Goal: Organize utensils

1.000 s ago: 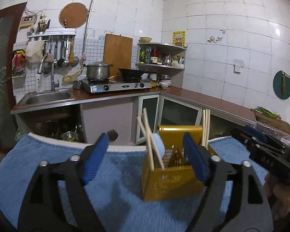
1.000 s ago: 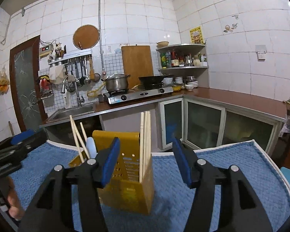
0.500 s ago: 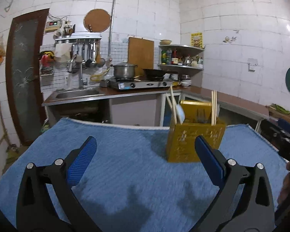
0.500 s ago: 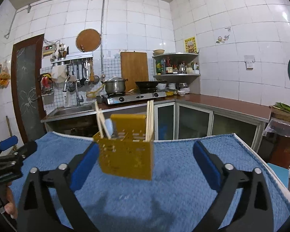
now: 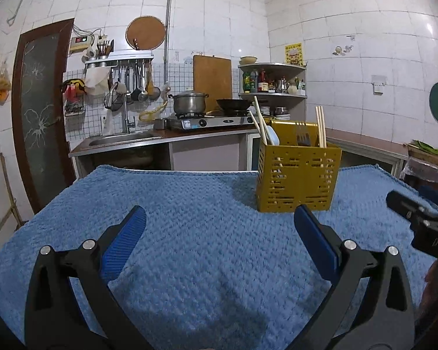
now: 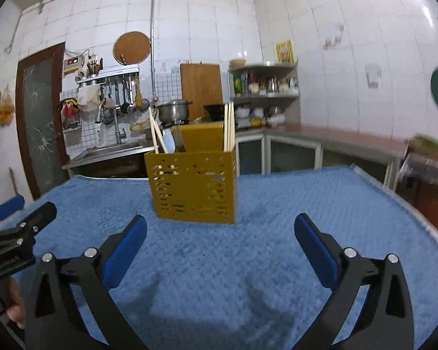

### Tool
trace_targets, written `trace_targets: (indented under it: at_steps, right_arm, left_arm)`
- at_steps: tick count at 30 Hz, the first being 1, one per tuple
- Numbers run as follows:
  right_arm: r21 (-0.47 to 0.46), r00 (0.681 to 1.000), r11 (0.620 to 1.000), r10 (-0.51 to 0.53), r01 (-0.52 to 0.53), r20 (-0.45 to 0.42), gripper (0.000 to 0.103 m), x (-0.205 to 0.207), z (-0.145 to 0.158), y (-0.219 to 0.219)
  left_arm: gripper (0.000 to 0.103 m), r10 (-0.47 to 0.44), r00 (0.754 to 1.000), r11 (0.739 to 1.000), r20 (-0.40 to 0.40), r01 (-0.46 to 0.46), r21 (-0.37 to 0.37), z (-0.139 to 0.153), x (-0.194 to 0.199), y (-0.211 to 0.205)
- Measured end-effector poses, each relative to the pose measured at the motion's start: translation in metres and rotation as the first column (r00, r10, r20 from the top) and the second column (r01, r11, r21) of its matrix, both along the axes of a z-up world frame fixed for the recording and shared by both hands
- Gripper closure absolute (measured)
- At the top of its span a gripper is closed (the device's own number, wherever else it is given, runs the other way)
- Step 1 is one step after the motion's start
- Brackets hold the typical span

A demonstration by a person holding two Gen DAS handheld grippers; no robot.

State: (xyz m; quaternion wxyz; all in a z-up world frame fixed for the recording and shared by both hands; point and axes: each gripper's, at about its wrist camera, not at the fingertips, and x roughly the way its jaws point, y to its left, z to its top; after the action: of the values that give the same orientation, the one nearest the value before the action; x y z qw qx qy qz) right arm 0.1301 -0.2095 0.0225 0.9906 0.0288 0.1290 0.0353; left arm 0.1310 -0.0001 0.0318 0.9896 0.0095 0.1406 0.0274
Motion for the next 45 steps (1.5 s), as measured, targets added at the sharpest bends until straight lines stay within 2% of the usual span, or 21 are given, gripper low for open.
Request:
trace_targets:
  at_steps: [6,12,23,45]
  right_arm:
    - [-0.057,0.999,0.998,0.012,-0.009,0.052,0.004,-0.008,0.002,0.015]
    - [-0.053,0.999,0.999,0.006,-0.004,0.039,0.004,-0.006,0.003,0.014]
    - [-0.041,0.999,0.998,-0.049,0.05,0.016,0.004,-0.003,0.001,0.008]
    - [-0.046,0.999,0.998,-0.046,0.047,0.015,0.004,-0.003,0.001,0.007]
  left_arm:
    - [0.005,-0.006,1.0,1.0,-0.01,0.006,-0.003,-0.007,0.002,-0.001]
    - [0.005,0.0,1.0,1.0,-0.022,-0.001,-0.028,-0.008,0.004,0.005]
    - [0.005,0.0,1.0,1.0,-0.019,0.0,-0.021,-0.008,0.004,0.005]
    - [0.005,-0.008,1.0,1.0,-0.022,0.008,-0.011,-0.013,0.004,0.005]
